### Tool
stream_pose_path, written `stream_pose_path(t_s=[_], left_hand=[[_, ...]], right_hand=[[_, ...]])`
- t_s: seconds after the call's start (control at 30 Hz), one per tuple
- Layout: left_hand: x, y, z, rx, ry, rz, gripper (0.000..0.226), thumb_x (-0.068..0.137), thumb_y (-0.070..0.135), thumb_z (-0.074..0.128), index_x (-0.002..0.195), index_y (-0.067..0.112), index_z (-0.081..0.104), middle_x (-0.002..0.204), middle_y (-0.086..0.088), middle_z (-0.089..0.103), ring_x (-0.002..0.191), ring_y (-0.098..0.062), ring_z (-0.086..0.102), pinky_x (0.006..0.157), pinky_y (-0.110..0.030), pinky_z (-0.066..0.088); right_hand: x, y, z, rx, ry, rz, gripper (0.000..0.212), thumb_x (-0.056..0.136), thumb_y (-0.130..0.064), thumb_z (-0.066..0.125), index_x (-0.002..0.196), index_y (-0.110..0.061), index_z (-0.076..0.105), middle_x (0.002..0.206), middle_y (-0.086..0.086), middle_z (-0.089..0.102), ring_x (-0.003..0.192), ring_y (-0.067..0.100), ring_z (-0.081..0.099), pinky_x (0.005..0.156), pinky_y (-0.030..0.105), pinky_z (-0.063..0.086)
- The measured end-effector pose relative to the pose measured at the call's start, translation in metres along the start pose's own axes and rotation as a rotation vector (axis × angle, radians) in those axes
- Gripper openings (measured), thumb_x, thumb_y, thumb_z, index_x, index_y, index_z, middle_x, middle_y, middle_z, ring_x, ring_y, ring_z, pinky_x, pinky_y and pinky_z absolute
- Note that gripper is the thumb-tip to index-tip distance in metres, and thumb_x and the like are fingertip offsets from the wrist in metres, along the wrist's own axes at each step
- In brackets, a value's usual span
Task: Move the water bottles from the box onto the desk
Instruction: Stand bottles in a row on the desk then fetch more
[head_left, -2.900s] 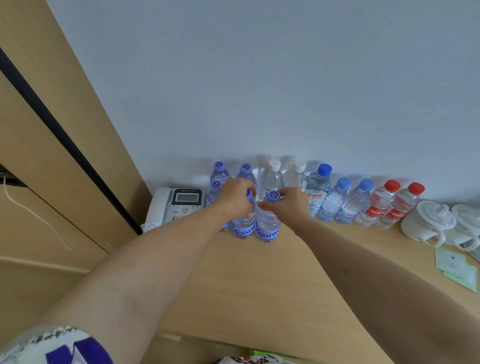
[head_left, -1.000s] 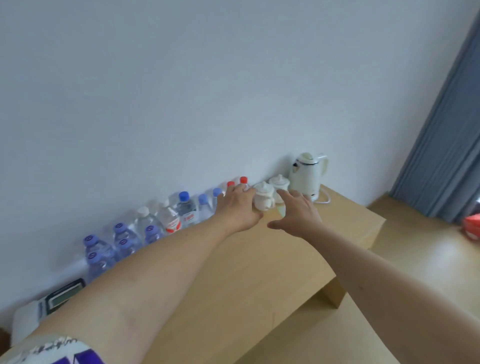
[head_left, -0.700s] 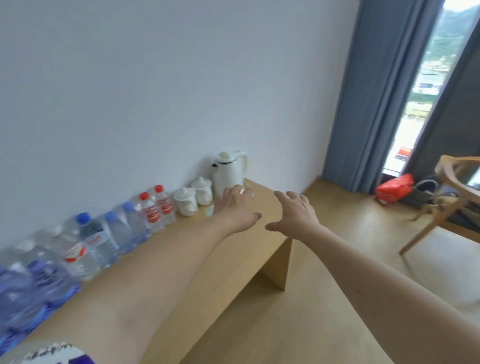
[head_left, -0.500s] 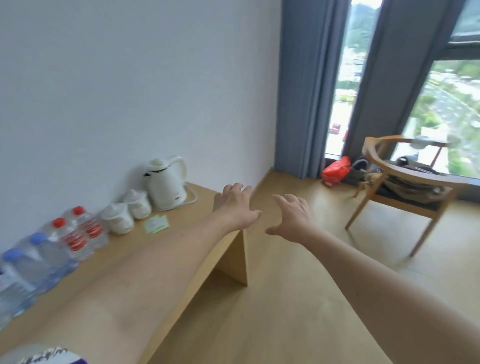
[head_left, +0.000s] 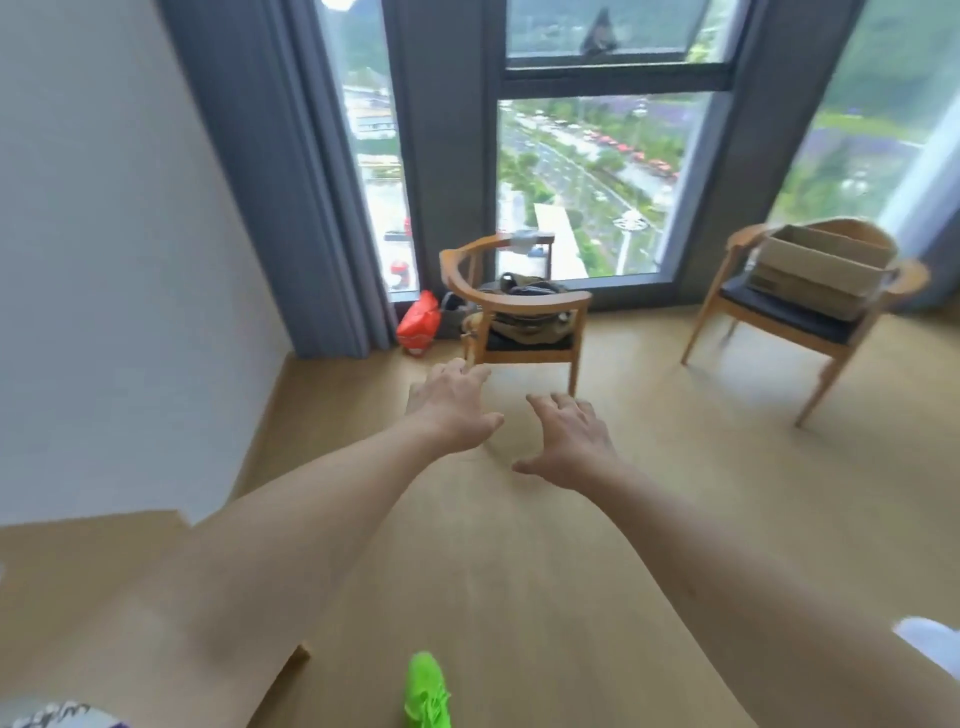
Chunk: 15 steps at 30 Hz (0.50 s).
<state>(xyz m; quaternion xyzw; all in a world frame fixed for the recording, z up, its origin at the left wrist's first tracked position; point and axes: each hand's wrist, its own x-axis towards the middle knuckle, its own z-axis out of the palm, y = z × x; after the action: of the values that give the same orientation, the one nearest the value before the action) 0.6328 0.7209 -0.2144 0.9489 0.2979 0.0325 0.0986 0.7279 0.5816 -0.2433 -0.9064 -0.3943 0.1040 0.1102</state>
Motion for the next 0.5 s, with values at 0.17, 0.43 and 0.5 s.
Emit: stream_pose_path(t_s=[0.17, 0.43, 0.5], left_hand=[[0.095, 0.051, 0.018, -0.022, -0.035, 0.206, 0.072, 0.089, 0.057, 0.068, 0.151, 0.03, 0.043, 0.156, -0.004, 0.042, 0.144, -0.028, 0.037, 0.112, -0.051, 0.041], [0.246, 0.106, 0.019, -0.023, -0.115, 0.442, 0.075, 0.09, 0.056, 0.068, 0.154, 0.031, 0.038, 0.161, -0.005, 0.037, 0.147, -0.029, 0.033, 0.115, -0.052, 0.037], [0.279, 0.119, 0.019, -0.037, -0.111, 0.494, 0.074, 0.089, 0.056, 0.068, 0.154, 0.031, 0.04, 0.16, -0.005, 0.038, 0.146, -0.029, 0.034, 0.114, -0.052, 0.037]], right_hand=[[0.05, 0.058, -0.021, -0.024, 0.05, 0.199, 0.098, 0.079, -0.058, 0.077, 0.157, -0.03, 0.025, 0.161, 0.009, 0.03, 0.145, 0.032, 0.03, 0.117, 0.046, 0.032], [0.147, 0.113, -0.069, -0.019, 0.133, 0.459, 0.094, 0.08, -0.059, 0.075, 0.156, -0.034, 0.026, 0.162, 0.005, 0.029, 0.145, 0.029, 0.028, 0.113, 0.048, 0.033], [0.166, 0.125, -0.077, -0.028, 0.157, 0.515, 0.093, 0.08, -0.06, 0.075, 0.156, -0.034, 0.026, 0.161, 0.005, 0.031, 0.144, 0.029, 0.03, 0.112, 0.047, 0.034]])
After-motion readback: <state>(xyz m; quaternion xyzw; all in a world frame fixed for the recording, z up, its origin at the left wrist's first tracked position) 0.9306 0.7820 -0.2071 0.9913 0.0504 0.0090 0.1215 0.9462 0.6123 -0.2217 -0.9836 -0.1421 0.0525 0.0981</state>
